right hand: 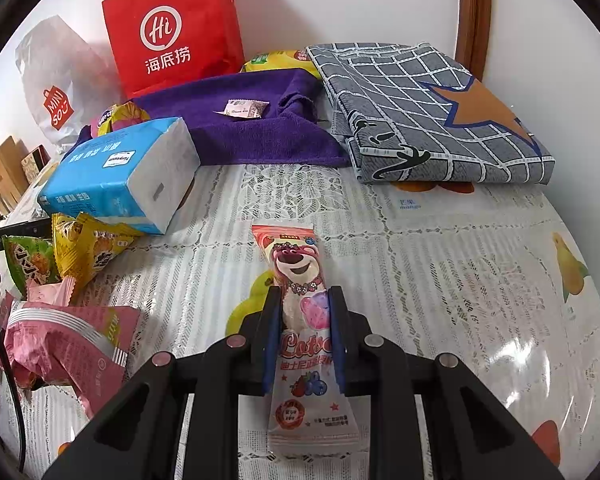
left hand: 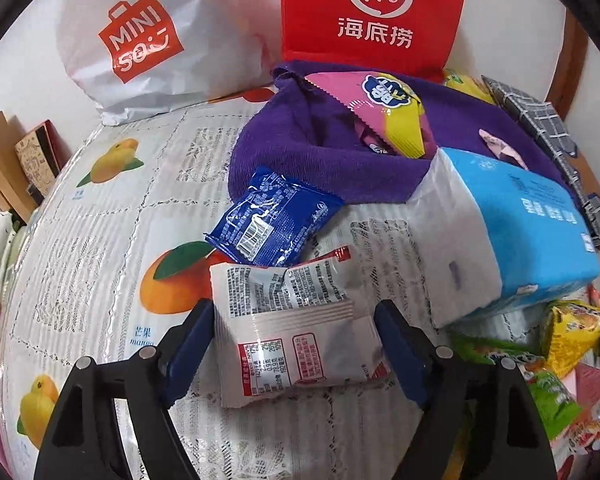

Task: Organize snacks
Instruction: 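Lift the bear-print bar with the right gripper while the left gripper grasps the white snack packet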

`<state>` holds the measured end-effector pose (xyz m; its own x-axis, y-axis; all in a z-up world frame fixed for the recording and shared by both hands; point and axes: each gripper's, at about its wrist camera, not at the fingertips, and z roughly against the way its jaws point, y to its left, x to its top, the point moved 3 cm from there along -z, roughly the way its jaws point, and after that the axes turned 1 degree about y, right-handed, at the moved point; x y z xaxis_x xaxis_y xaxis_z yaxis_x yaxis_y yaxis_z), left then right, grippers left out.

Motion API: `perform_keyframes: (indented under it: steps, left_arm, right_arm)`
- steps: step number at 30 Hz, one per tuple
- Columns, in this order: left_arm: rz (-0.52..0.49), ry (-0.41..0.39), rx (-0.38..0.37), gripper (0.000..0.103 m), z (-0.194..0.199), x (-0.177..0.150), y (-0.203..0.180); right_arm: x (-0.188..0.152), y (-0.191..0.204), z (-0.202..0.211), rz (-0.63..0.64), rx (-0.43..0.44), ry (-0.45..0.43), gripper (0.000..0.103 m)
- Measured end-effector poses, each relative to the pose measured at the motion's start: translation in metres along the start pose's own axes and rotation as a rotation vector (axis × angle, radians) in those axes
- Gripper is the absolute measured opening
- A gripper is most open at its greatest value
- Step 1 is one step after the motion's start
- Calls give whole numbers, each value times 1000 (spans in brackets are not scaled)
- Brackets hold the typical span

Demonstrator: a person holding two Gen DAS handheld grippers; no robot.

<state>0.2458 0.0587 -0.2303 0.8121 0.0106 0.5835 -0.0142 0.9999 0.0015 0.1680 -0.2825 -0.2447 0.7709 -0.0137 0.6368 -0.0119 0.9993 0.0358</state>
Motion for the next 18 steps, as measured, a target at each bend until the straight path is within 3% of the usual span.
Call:
perform_keyframes:
  steps: [4,9,11,18]
  left_arm:
    - [-10,-18,-10,55,5,-1,-6]
    - [3,-18,-64,39,18,-4,-8]
    - [10,-21,-85,28,26,-5,-7]
    - [15,-28,-150,22,47,-14,-7]
  right_arm:
    - [0,-2,0,-16,20,-2,23]
    - [0,-6,1,-30,29,-9,20]
    - [0,-2,3,-11,4,-12,19]
    - [5,16,23,21,22,-45,19]
